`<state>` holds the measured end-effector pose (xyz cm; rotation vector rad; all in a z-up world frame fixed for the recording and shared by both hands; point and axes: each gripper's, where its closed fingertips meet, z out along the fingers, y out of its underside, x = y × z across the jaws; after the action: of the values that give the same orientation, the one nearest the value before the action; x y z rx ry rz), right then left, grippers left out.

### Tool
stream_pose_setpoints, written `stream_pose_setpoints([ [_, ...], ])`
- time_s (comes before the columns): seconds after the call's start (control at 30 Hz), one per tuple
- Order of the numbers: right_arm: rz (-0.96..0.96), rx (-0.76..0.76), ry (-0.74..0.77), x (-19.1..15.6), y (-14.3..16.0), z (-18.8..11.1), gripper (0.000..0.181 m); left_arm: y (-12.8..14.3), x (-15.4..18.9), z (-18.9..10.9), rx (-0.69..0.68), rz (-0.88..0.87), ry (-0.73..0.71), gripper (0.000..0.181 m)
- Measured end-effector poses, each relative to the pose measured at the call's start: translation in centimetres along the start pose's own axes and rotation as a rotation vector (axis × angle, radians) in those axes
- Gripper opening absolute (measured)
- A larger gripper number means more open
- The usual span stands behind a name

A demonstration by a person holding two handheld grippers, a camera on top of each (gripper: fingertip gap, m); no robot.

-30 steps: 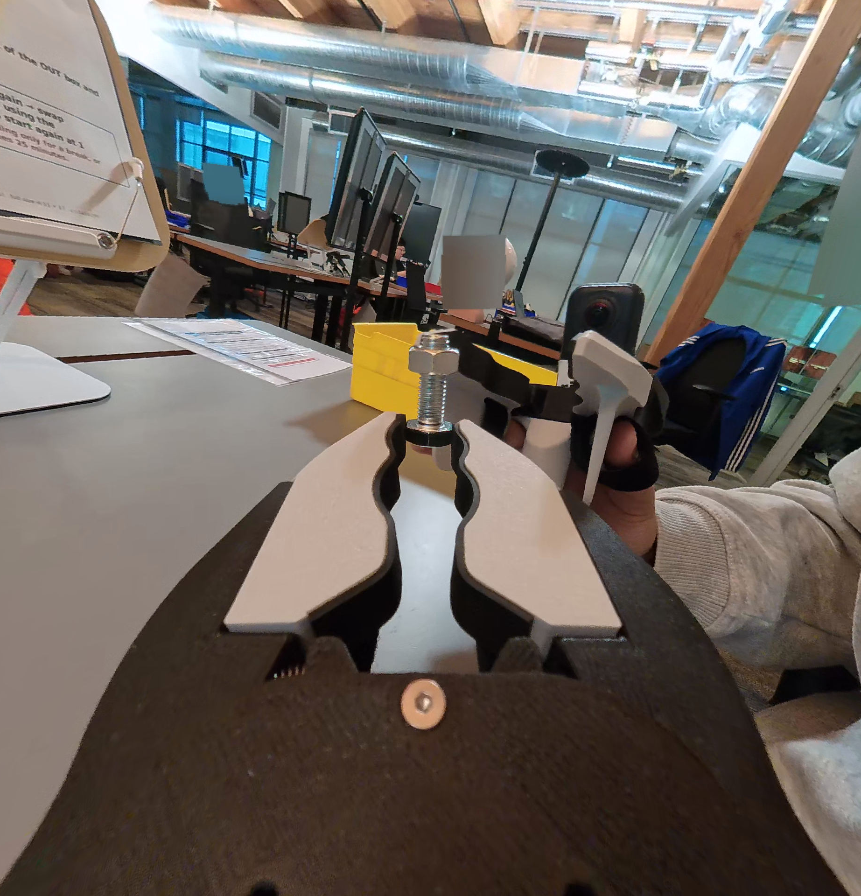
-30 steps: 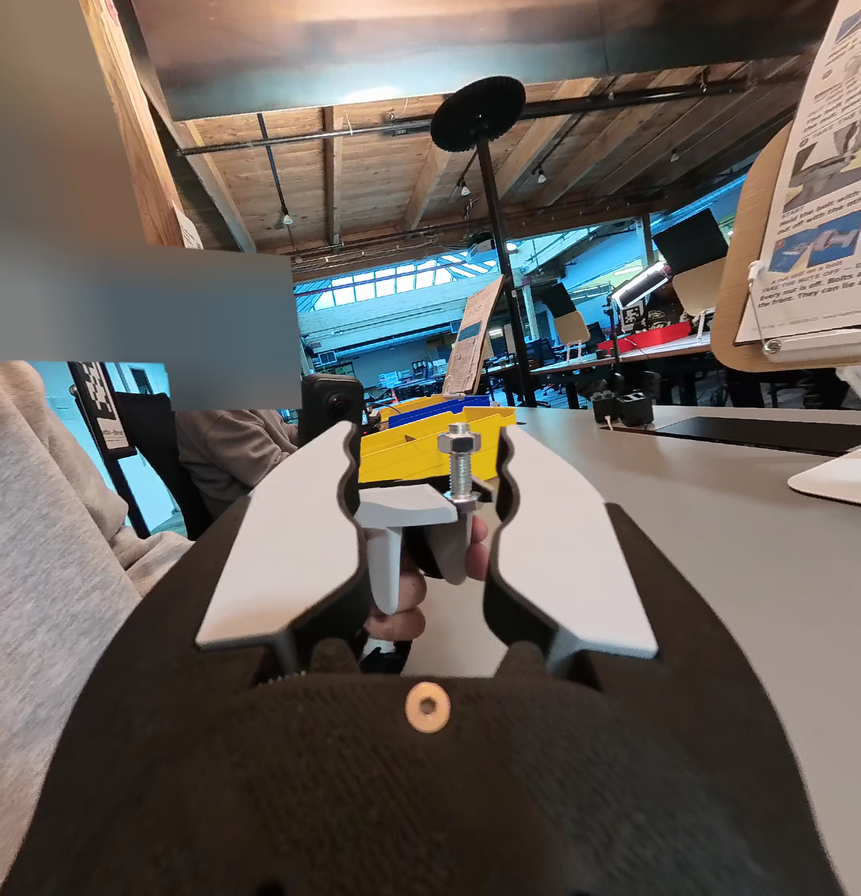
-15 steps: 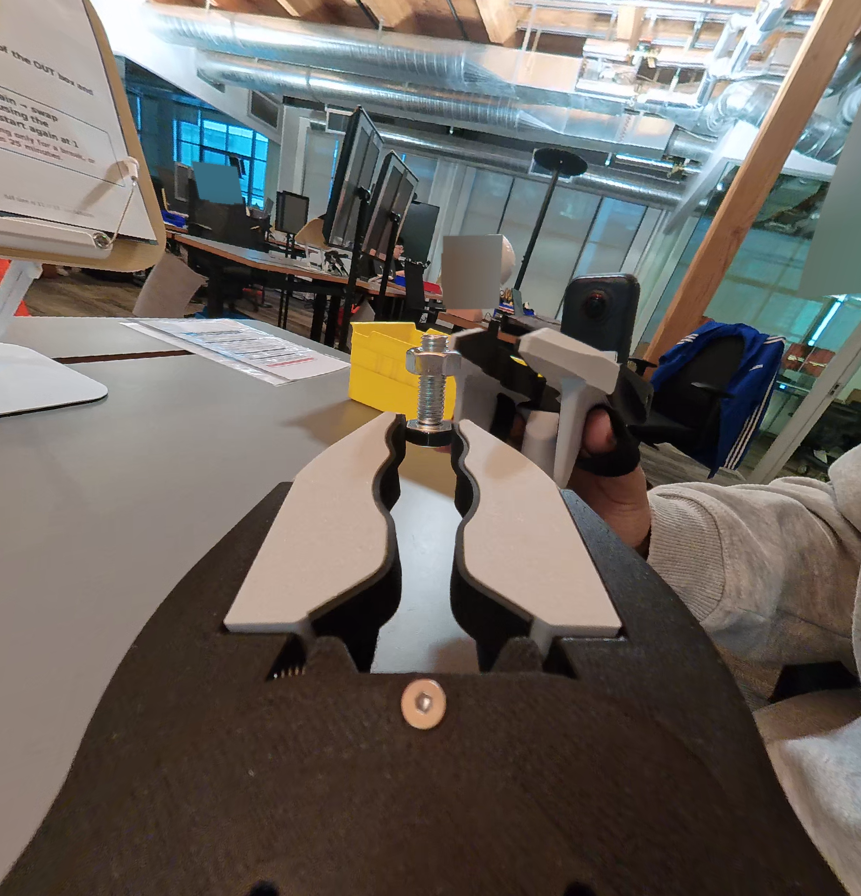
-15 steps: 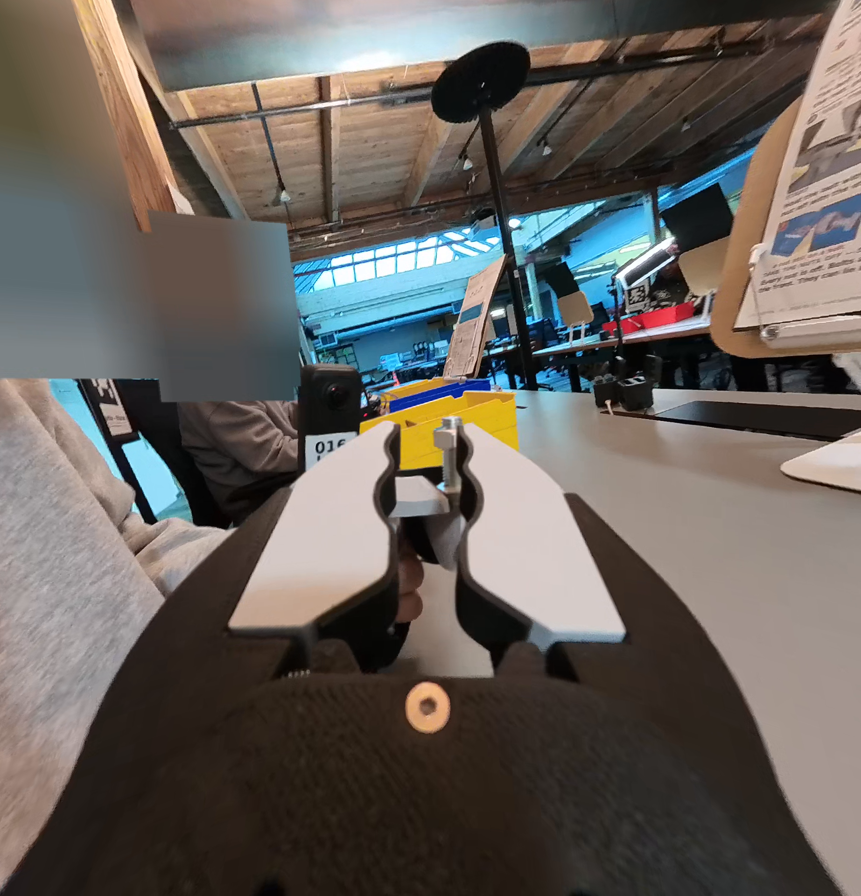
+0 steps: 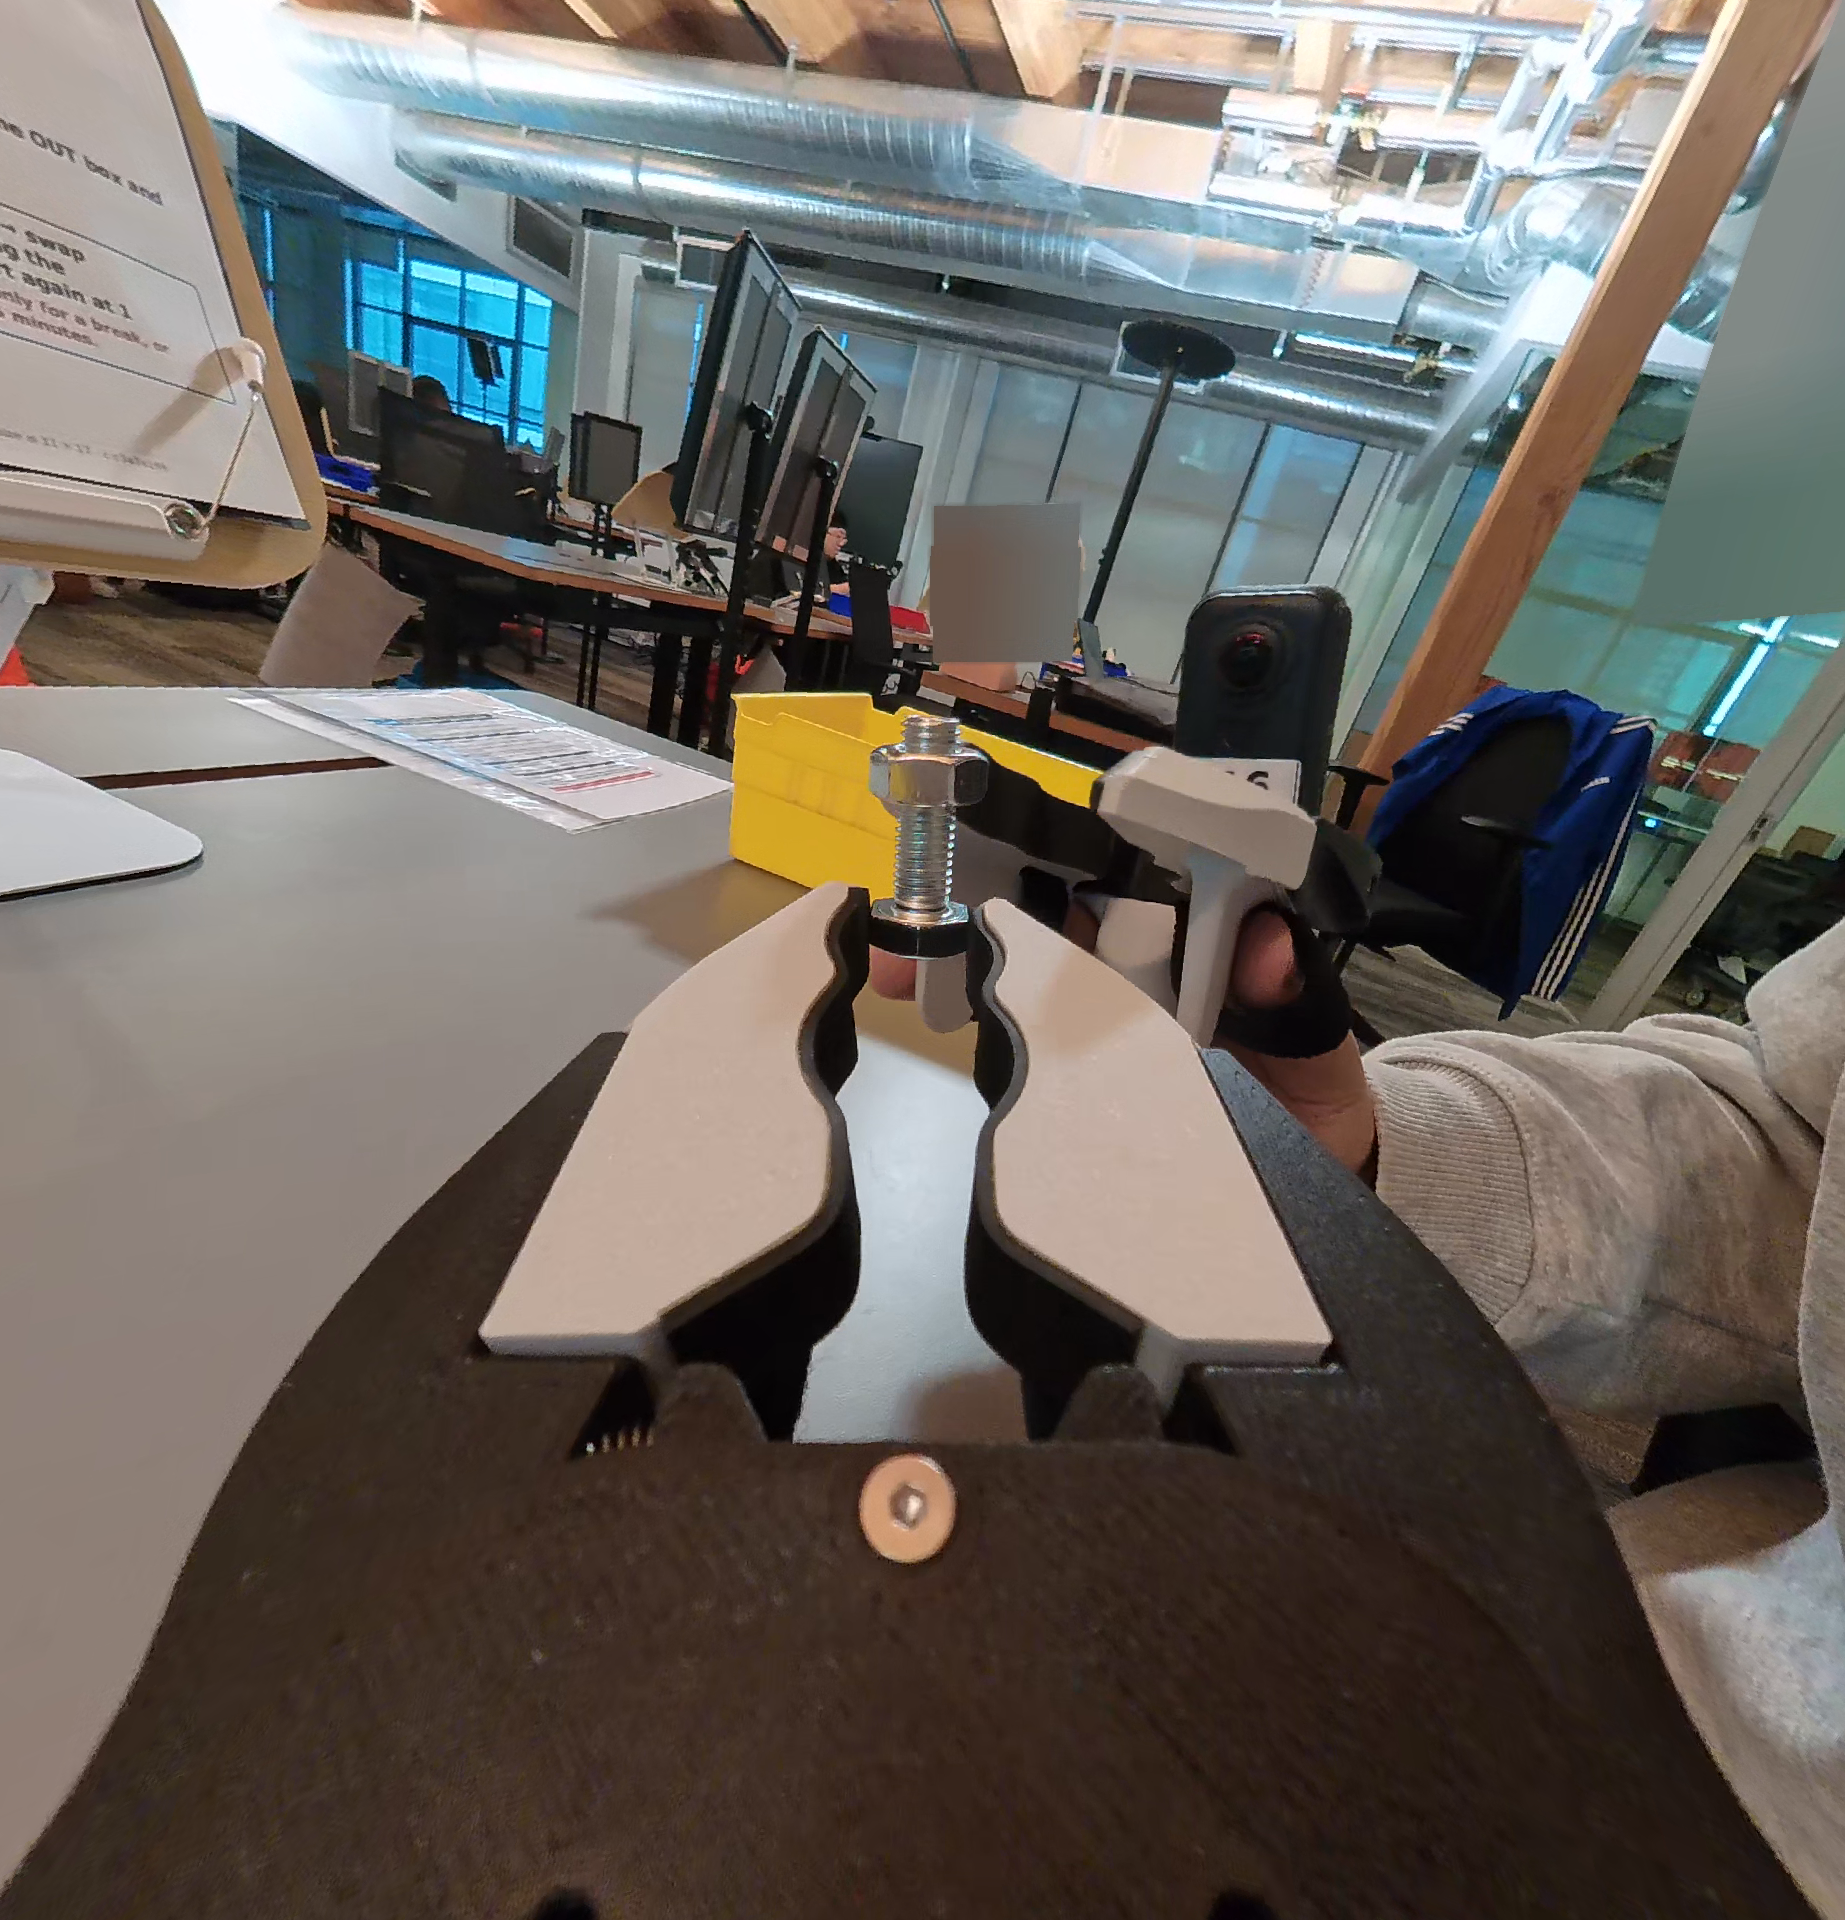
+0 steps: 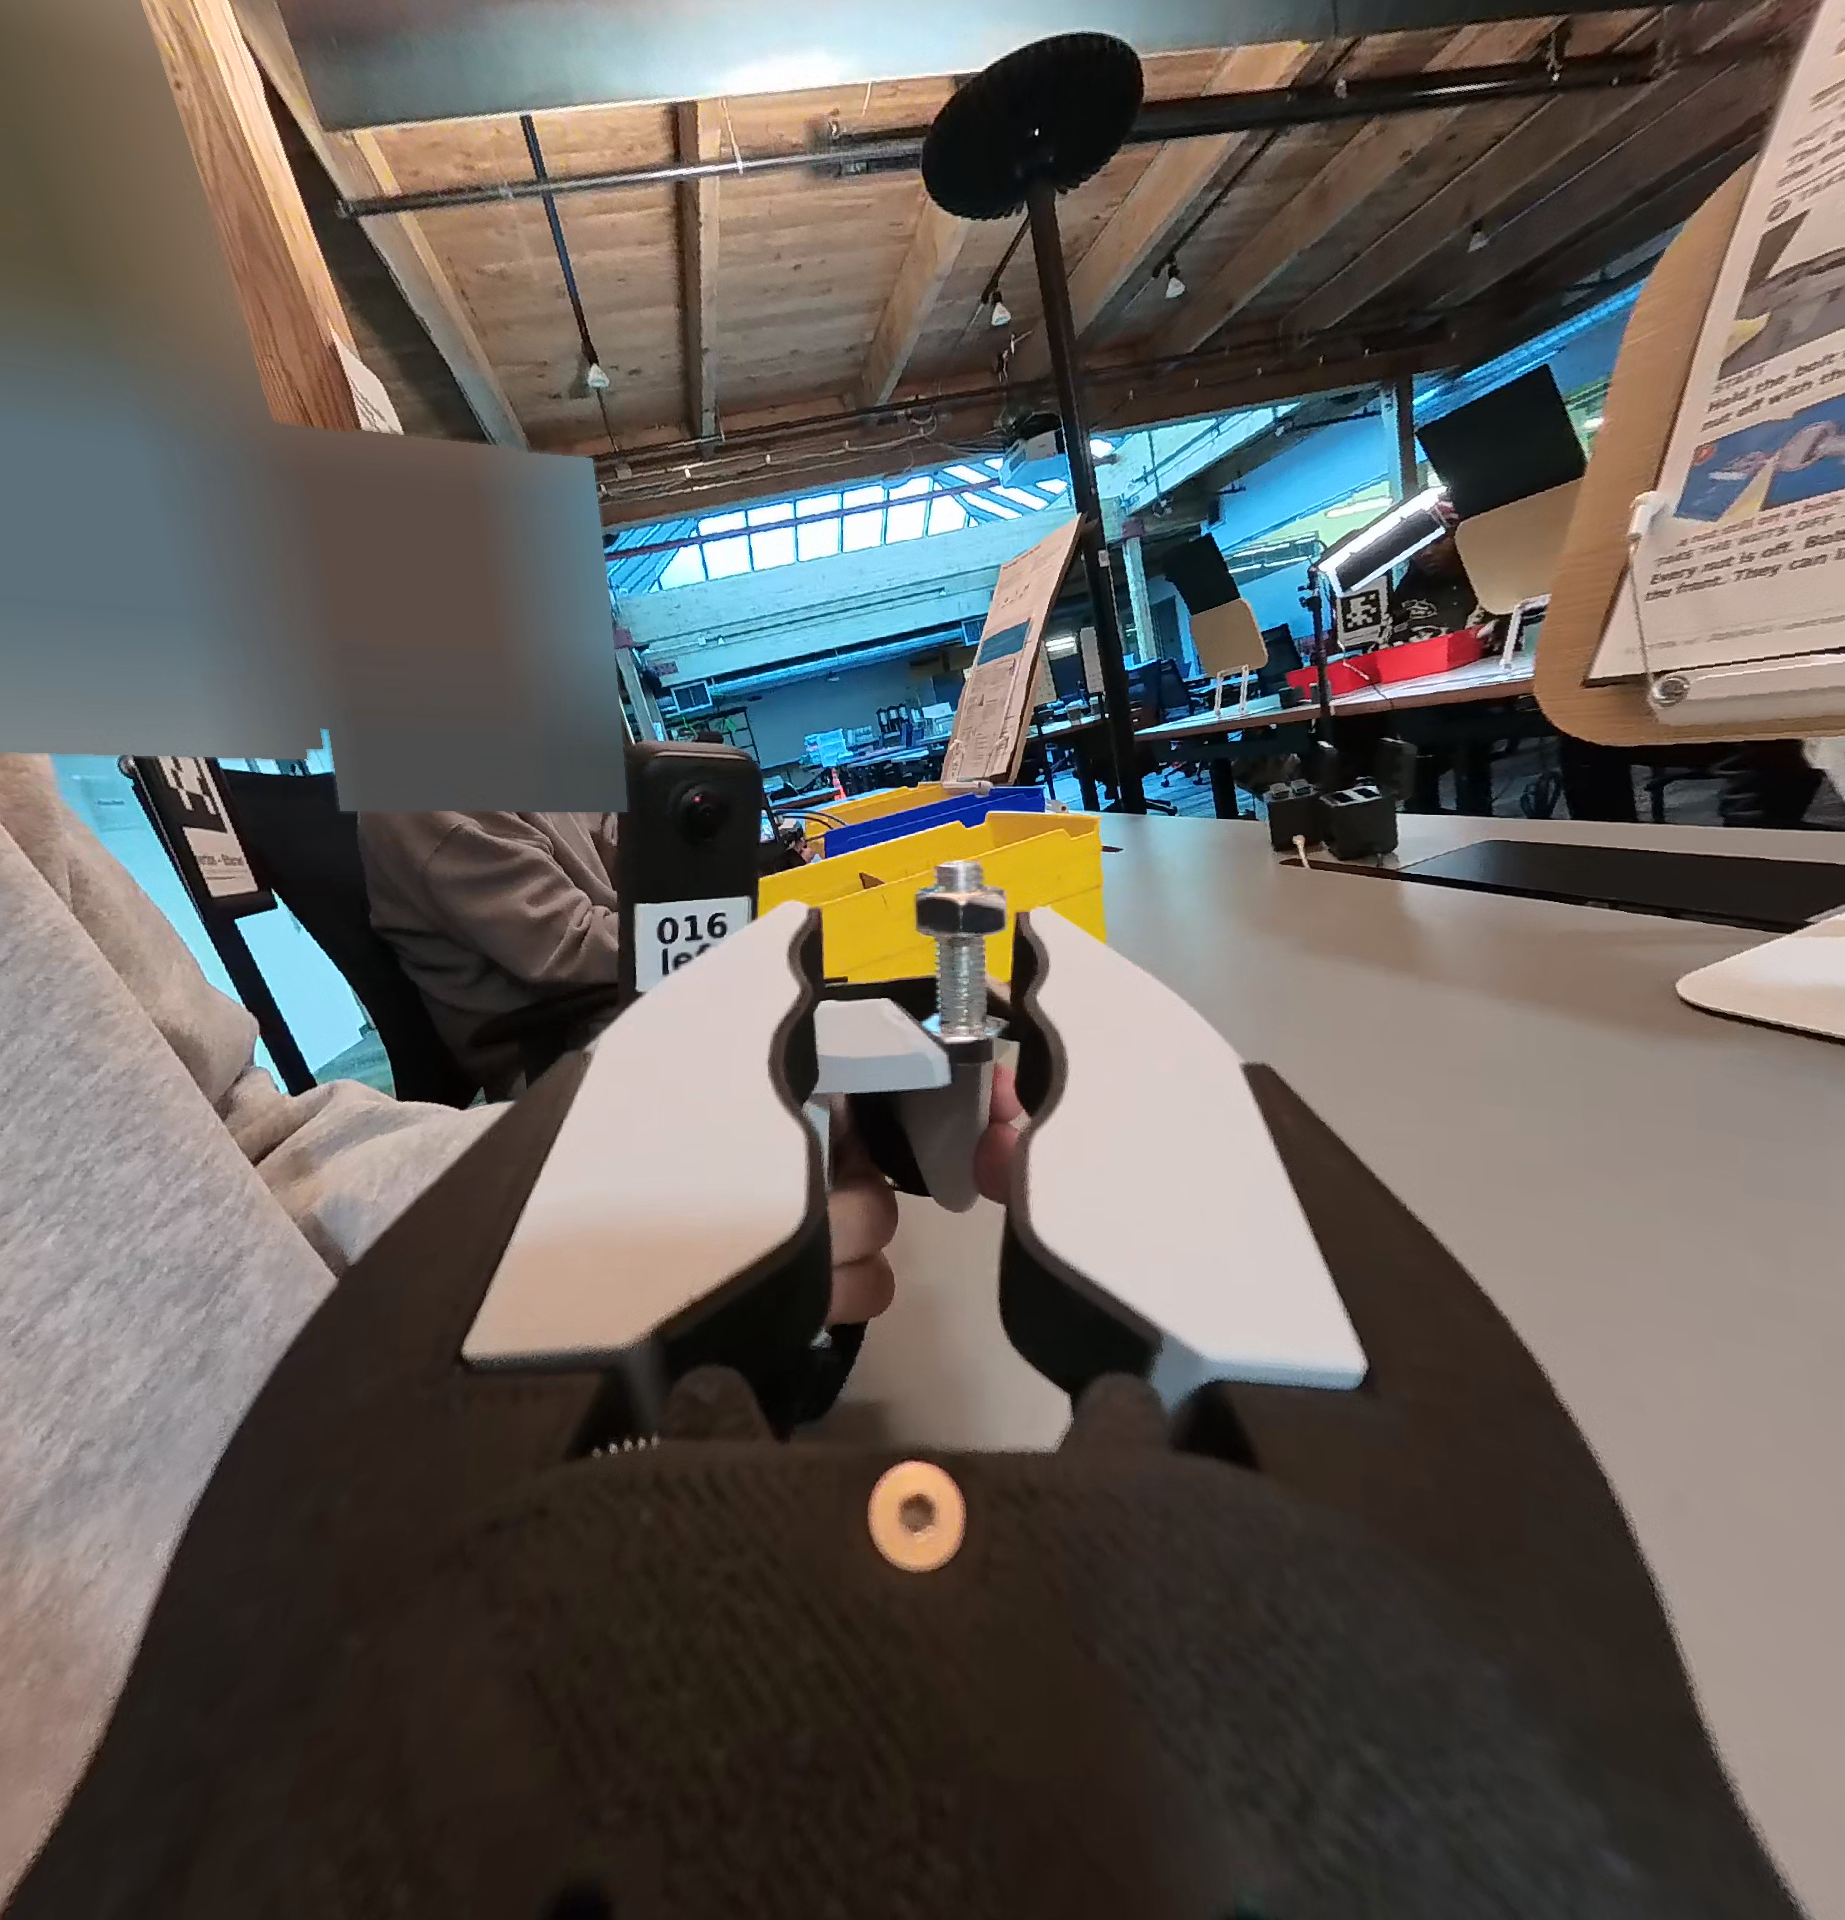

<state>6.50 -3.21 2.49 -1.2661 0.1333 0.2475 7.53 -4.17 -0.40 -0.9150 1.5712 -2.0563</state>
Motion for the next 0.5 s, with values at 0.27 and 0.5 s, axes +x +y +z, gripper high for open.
stream_pose_setpoints([
  [0.27, 0.004, 0.018, -0.035, -0.7, -0.8, -0.4, 0.017, -0.4, -0.5, -0.2, 0.022, -0.019, -0.021, 0.019],
  [0.5, 0.019, 0.034, 0.003, 0.2, -0.7, -0.4, 0.033, 0.0, 0.0, 0.0, 0.002, 0.007, -0.004, 0.019],
])
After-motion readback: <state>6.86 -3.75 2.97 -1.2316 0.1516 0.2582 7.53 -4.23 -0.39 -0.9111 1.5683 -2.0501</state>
